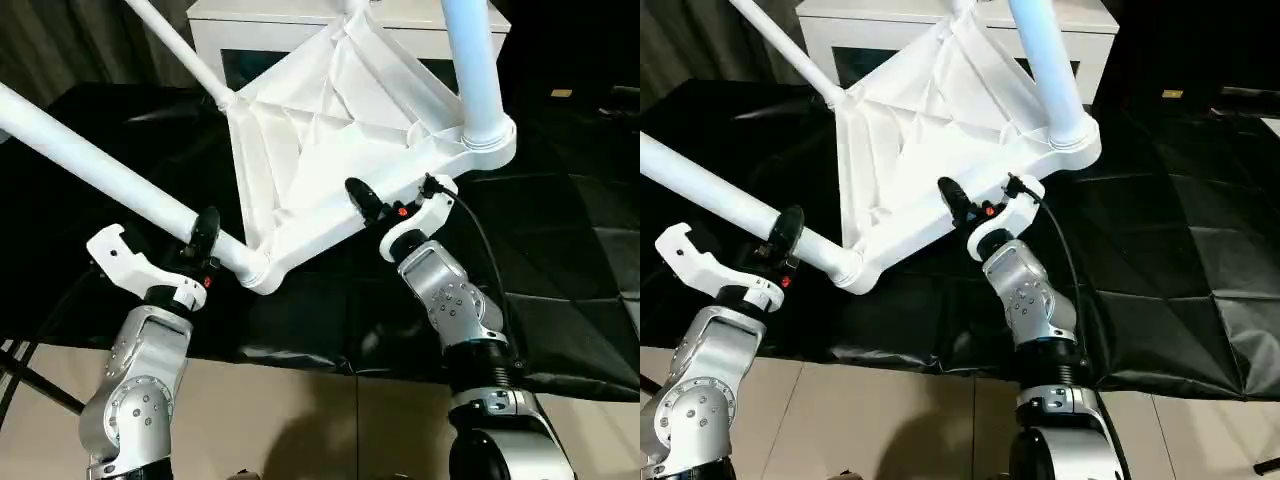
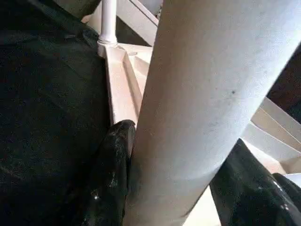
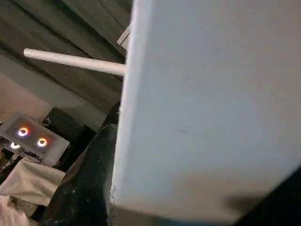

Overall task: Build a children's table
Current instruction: Flip table

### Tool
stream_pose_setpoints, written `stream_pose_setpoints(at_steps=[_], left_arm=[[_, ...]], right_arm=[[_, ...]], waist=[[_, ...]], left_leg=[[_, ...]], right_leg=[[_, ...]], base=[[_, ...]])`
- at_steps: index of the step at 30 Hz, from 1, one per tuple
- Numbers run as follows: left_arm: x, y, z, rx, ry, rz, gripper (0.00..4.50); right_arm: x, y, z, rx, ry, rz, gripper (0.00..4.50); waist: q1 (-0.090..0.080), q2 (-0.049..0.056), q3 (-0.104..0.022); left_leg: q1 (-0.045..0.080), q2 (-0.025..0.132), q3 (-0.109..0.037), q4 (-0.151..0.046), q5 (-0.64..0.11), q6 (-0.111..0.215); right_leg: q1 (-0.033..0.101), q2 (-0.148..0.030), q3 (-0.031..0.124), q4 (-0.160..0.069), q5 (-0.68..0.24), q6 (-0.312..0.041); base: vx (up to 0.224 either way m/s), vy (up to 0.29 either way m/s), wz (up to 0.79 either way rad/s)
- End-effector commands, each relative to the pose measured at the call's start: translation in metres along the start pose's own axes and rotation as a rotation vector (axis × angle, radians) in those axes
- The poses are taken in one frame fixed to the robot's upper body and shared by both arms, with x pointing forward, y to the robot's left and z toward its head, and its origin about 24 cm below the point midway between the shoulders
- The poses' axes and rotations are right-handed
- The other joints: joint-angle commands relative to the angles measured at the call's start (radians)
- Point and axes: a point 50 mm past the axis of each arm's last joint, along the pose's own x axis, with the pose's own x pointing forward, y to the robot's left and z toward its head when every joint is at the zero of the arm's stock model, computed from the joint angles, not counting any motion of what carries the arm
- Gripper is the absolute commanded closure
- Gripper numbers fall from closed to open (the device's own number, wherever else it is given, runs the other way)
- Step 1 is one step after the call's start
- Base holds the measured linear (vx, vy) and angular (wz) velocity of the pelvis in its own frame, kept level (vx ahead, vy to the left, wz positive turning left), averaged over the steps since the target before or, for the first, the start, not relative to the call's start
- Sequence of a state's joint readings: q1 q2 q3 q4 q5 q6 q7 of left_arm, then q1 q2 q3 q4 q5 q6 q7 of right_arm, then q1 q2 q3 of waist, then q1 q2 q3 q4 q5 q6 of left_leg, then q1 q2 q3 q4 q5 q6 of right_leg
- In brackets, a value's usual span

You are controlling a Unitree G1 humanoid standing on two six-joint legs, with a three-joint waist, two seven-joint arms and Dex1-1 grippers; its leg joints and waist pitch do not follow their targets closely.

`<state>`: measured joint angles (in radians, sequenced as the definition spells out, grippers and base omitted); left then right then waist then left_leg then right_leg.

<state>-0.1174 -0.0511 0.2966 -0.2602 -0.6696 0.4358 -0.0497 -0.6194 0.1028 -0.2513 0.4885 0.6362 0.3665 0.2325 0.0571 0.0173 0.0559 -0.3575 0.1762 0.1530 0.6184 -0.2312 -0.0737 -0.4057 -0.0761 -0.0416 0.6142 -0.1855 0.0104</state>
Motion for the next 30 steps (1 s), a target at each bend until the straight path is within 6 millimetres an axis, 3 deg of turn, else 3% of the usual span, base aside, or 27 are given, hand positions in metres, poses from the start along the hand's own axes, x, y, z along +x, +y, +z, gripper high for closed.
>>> stream_pose_setpoints(at_steps=[1, 3, 5, 8, 9, 12, 16, 22, 28, 30], left_arm=[[-0.002, -0.009, 0.001, -0.058, -0.021, -0.056, 2.43], [-0.001, -0.007, 0.003, -0.054, -0.032, -0.033, 2.43], [-0.001, -0.006, 0.004, -0.086, -0.041, -0.034, 1.87], [-0.001, -0.007, 0.007, -0.101, -0.050, -0.050, 1.69], [-0.001, -0.007, 0.007, -0.101, -0.050, -0.050, 1.40], [-0.001, -0.004, 0.007, -0.097, -0.047, -0.033, 1.27], [0.000, 0.001, 0.009, -0.078, -0.063, 0.008, 0.93], [0.002, 0.010, 0.014, -0.035, -0.079, 0.071, 0.57], [0.002, 0.021, 0.023, 0.002, -0.133, 0.142, 0.55], [0.000, 0.032, 0.030, 0.019, -0.165, 0.214, 0.55]], right_arm=[[-0.001, -0.006, 0.004, 0.002, -0.012, -0.025, 2.14], [-0.001, -0.006, 0.005, -0.001, -0.015, -0.028, 2.21], [-0.001, -0.007, 0.006, -0.003, -0.022, -0.034, 2.26], [-0.002, -0.008, 0.014, -0.045, -0.049, -0.050, 2.29], [-0.002, -0.008, 0.014, -0.047, -0.051, -0.050, 2.31], [-0.004, -0.009, 0.022, -0.091, -0.078, -0.067, 2.44], [-0.008, -0.010, 0.035, -0.176, -0.115, -0.087, 2.50], [-0.019, -0.011, 0.062, -0.279, -0.183, -0.111, 2.50], [-0.030, -0.015, 0.087, -0.349, -0.261, -0.166, 2.51], [-0.039, -0.017, 0.104, -0.415, -0.308, -0.211, 2.51]], waist=[[-0.001, 0.002, -0.071], [0.000, 0.001, -0.071], [0.001, 0.001, -0.072], [0.002, 0.001, -0.074], [0.001, 0.000, -0.073], [0.002, -0.002, -0.078], [0.004, -0.002, -0.077], [0.010, 0.001, -0.075], [0.020, -0.001, -0.076], [0.025, -0.001, -0.073]], left_leg=[[-0.001, 0.032, 0.004, -0.071, -0.013, 0.031], [-0.001, 0.032, 0.005, -0.071, -0.014, 0.032], [-0.001, 0.032, 0.005, -0.071, -0.010, 0.033], [-0.001, 0.030, 0.005, -0.069, -0.001, 0.027], [-0.001, 0.030, 0.005, -0.069, 0.002, 0.027], [-0.004, 0.027, 0.005, -0.063, 0.049, 0.049], [-0.003, 0.029, 0.007, -0.062, 0.041, 0.070], [0.001, 0.030, 0.009, -0.063, 0.018, 0.053], [0.002, 0.029, 0.010, -0.064, -0.001, 0.034], [0.003, 0.030, 0.012, -0.066, -0.028, 0.026]], right_leg=[[0.057, -0.045, 0.033, -0.048, -0.003, -0.236], [0.057, -0.044, 0.033, -0.048, -0.006, -0.236], [0.057, -0.045, 0.033, -0.047, -0.001, -0.237], [0.056, -0.044, 0.033, -0.044, 0.007, -0.244], [0.056, -0.042, 0.032, -0.044, 0.015, -0.246], [0.059, -0.041, 0.033, -0.038, 0.080, -0.249], [0.057, -0.042, 0.032, -0.040, 0.056, -0.251], [0.050, -0.038, 0.033, -0.044, 0.029, -0.232], [0.050, -0.037, 0.034, -0.044, 0.022, -0.210], [0.047, -0.036, 0.035, -0.048, -0.003, -0.203]], base=[[0.000, 0.000, 0.00], [0.000, 0.000, 0.00], [0.000, 0.000, 0.00], [0.000, 0.000, 0.00], [0.000, 0.000, 0.00], [0.000, 0.000, 0.00], [0.000, 0.000, 0.00], [0.000, 0.000, 0.00], [0.000, 0.000, 0.00], [0.000, 0.000, 0.00]])
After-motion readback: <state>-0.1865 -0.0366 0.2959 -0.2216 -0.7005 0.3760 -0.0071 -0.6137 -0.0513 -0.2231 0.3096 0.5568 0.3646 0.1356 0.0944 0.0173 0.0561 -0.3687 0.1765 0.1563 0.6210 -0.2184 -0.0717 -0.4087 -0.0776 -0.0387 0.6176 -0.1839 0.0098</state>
